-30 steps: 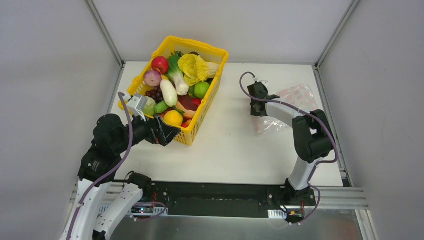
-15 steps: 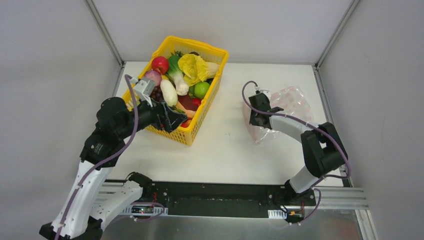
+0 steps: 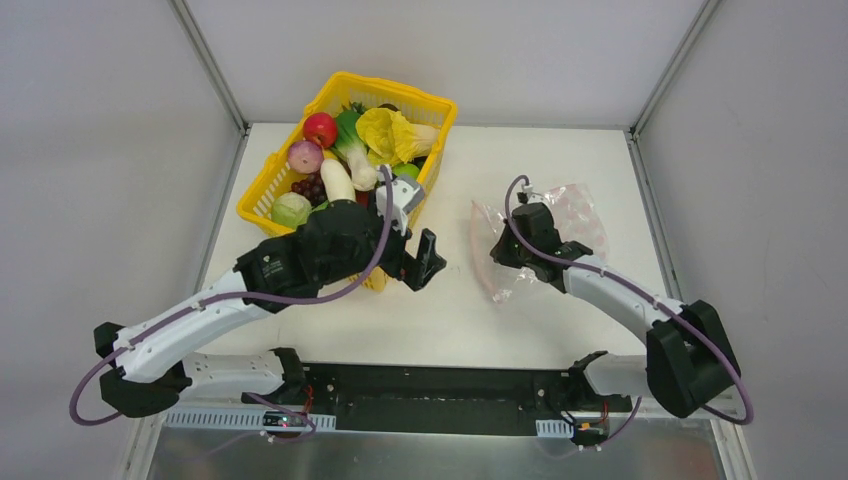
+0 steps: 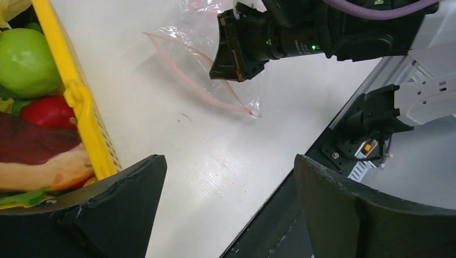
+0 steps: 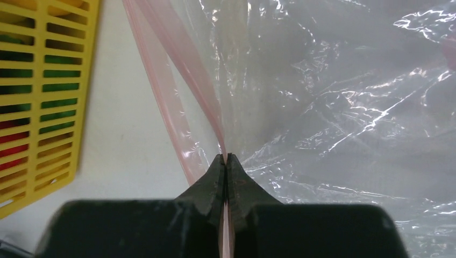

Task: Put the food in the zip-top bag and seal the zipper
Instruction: Pick up the zipper food storage bag at the center of the board, then open the zipper of the food storage bag at the center of the board.

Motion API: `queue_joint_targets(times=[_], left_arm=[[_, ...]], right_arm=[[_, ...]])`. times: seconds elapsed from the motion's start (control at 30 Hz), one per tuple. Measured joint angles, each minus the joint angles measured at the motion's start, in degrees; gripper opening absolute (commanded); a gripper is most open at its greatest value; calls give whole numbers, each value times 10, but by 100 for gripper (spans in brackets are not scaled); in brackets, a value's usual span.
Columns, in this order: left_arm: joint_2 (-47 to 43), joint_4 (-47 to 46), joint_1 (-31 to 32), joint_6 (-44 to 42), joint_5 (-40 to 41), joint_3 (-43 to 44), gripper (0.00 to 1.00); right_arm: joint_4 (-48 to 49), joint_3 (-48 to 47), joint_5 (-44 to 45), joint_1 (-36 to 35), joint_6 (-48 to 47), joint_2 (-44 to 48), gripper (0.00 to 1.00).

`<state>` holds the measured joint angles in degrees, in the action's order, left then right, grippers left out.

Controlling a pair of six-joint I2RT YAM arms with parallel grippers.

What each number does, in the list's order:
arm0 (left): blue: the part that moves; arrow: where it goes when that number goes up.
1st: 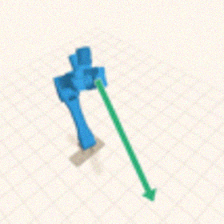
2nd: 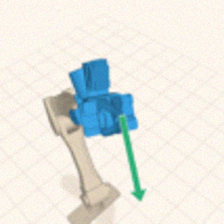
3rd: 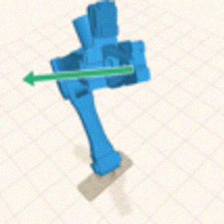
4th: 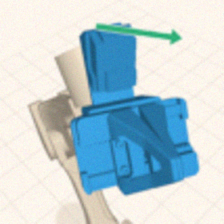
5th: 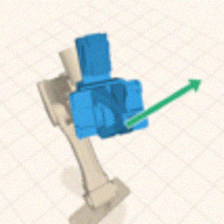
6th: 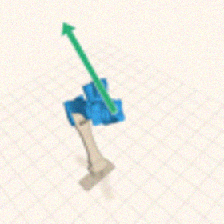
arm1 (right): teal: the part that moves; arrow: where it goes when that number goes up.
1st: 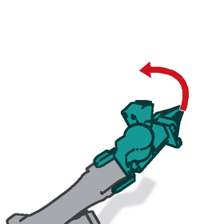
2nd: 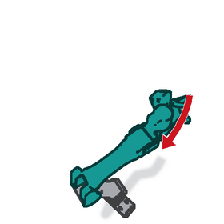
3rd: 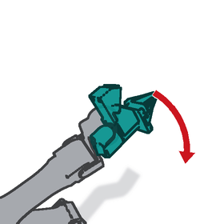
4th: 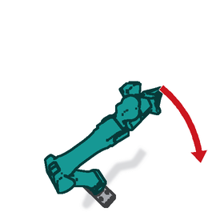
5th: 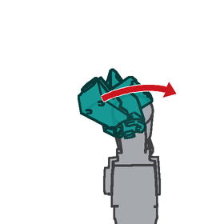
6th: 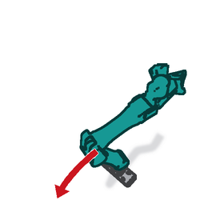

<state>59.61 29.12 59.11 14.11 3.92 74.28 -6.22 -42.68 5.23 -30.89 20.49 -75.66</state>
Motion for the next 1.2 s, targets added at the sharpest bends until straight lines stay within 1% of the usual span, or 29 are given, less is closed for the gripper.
queue_joint_targets(times=[0.17, 0.3, 0.4, 0.57, 0.6, 0.67, 0.7, 0.83, 1.0, 1.1, 1.17, 1.2], left_arm=[[3, -78, 72, 22, 96, -56, 89], [-4, -184, 80, 72, 156, -157, 85], [2, -225, 82, 97, 187, -206, 85], [47, -266, 101, 125, 236, -212, 86], [53, -275, 103, 129, 240, -213, 85], [68, -291, 105, 138, 251, -215, 76], [76, -300, 106, 142, 253, -215, 75], [117, -329, 106, 157, 260, -213, 78], [183, -364, 106, 166, 240, -193, 77], [211, -385, 106, 170, 230, -184, 67], [217, -397, 106, 174, 225, -184, 64], [219, -405, 106, 176, 221, -184, 59]], right_arm=[[-2, 9, -16, 0, 10, 65, 0], [-2, 9, -16, 0, 17, 107, 0], [-5, 9, -16, 0, 28, 122, 0], [-18, 15, -24, 0, 46, 161, 0], [-18, 21, -28, 0, 50, 177, 0], [-22, 33, -40, 0, 57, 215, 0], [-26, 37, -47, 0, 60, 232, 0], [-49, 39, -68, 0, 63, 282, 0], [-103, 29, -86, 0, 56, 304, 0], [-141, 14, -91, 0, 48, 306, 0], [-163, 5, -92, 0, 41, 313, 0], [-173, 1, -92, 0, 38, 318, 0]])
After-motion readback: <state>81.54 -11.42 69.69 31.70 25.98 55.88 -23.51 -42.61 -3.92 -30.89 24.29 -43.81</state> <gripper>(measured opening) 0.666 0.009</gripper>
